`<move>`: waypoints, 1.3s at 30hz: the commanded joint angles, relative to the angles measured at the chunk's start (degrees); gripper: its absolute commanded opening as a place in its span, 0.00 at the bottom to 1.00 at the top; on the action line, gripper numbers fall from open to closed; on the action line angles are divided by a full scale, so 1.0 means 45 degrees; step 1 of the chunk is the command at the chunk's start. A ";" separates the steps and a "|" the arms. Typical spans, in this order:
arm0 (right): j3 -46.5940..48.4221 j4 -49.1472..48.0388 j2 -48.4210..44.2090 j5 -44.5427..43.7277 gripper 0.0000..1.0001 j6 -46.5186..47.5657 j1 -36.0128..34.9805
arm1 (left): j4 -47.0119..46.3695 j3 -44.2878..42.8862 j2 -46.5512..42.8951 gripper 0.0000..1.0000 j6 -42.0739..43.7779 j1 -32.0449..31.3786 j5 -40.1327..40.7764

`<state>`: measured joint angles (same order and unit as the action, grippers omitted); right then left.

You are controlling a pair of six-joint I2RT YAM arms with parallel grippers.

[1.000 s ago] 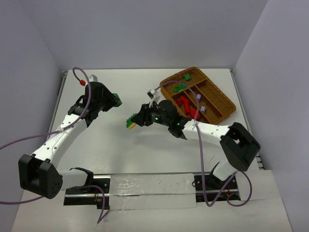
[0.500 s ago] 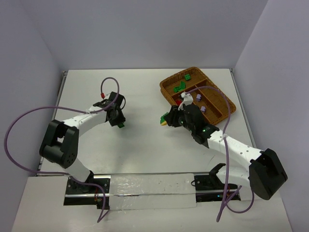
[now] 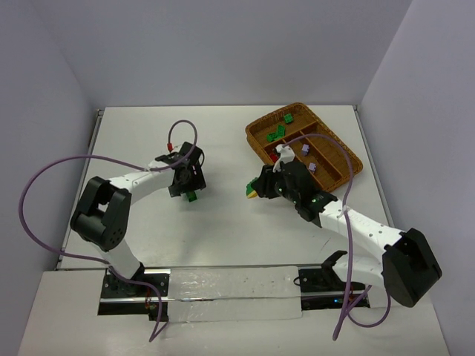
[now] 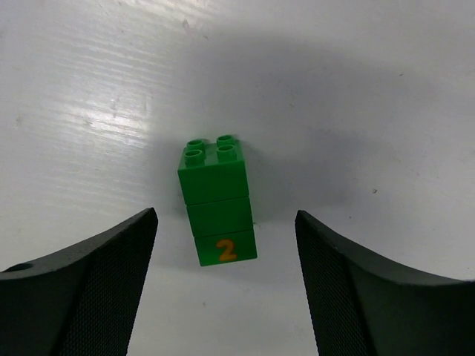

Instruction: Sort the legos into containers by color

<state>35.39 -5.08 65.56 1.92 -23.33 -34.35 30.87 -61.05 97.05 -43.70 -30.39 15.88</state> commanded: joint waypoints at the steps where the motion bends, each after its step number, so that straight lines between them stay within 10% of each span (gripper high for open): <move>1: 0.1028 -0.0251 0.0256 0.1155 0.00 0.0505 0.0140 | 0.1279 -0.1535 -0.1356 0.82 0.0563 0.0315 0.0756; 11: 0.6728 0.4063 0.6033 0.7746 0.00 0.1577 0.0211 | 0.1528 -0.1959 -0.5093 0.78 0.1842 0.2050 -0.0070; 29: 1.1417 0.9219 1.1044 0.5379 0.07 0.2998 -0.0390 | 0.1404 -0.0027 -0.6023 0.76 0.1683 0.2417 -0.1985; 32: 1.1849 0.9598 1.1491 0.4475 0.14 0.3014 -0.0564 | 0.1307 0.0031 -0.6001 0.75 0.1647 0.2417 -0.2098; 39: 1.2092 0.9009 1.2039 0.3411 0.71 0.2556 -0.0863 | 0.1187 0.0207 -0.5666 0.75 0.1640 0.2417 -0.1746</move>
<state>88.16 35.90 118.80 21.66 -11.03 -37.18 38.16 -60.30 70.41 -36.03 -19.77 7.27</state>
